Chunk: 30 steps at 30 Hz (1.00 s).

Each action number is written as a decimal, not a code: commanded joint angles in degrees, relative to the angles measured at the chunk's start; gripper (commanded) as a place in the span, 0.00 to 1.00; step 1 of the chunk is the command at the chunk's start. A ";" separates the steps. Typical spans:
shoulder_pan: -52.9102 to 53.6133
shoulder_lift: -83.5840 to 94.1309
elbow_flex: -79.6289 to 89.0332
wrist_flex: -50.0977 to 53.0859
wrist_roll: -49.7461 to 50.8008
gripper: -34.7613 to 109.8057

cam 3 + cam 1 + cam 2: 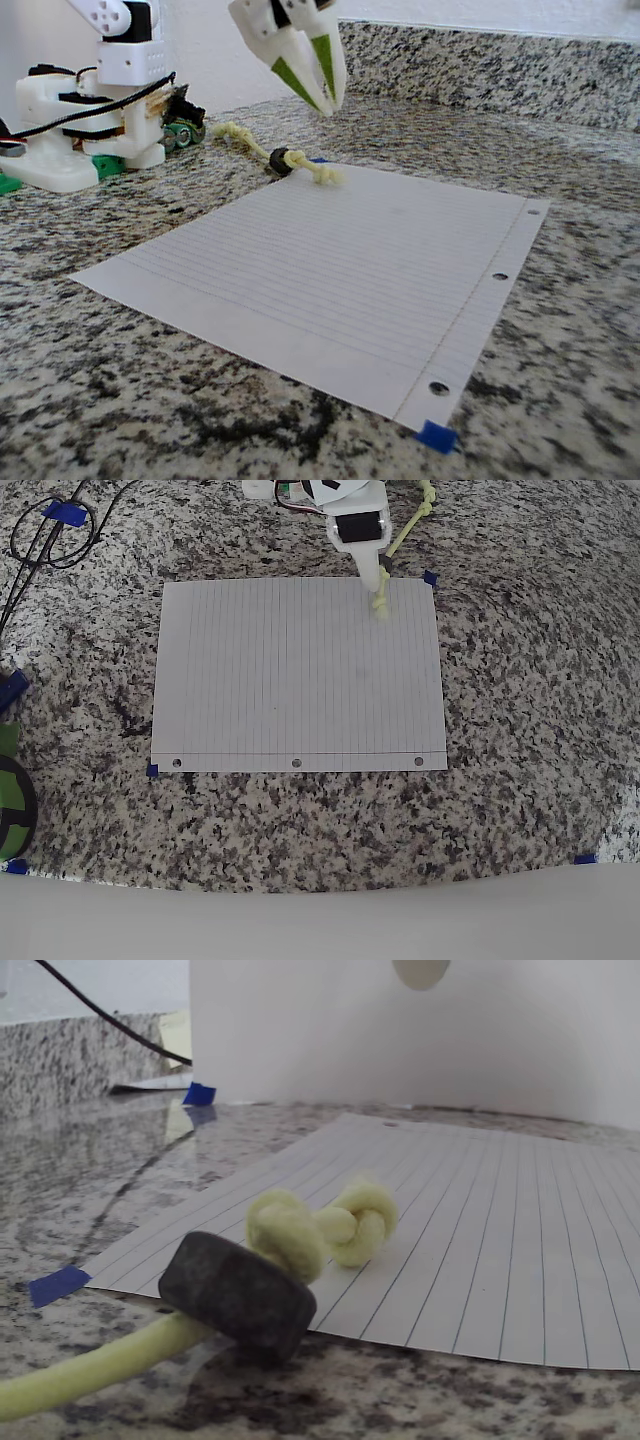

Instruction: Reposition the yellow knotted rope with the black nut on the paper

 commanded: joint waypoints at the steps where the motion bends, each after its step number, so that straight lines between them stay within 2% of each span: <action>1: -0.09 -0.35 -2.37 0.97 21.45 0.29; 6: 0.09 -2.02 -3.08 1.14 47.99 0.26; 8: -0.18 -2.64 -3.52 1.32 54.14 0.26; 11: -0.44 -3.87 -4.75 3.69 68.64 0.26; 14: -0.97 -5.36 -5.01 3.87 69.61 0.27; 21: -3.96 -10.81 -6.24 6.68 91.49 0.29; 27: -5.36 -14.94 -9.84 6.15 92.72 0.44; 30: -5.89 -16.35 -9.93 5.89 92.72 0.46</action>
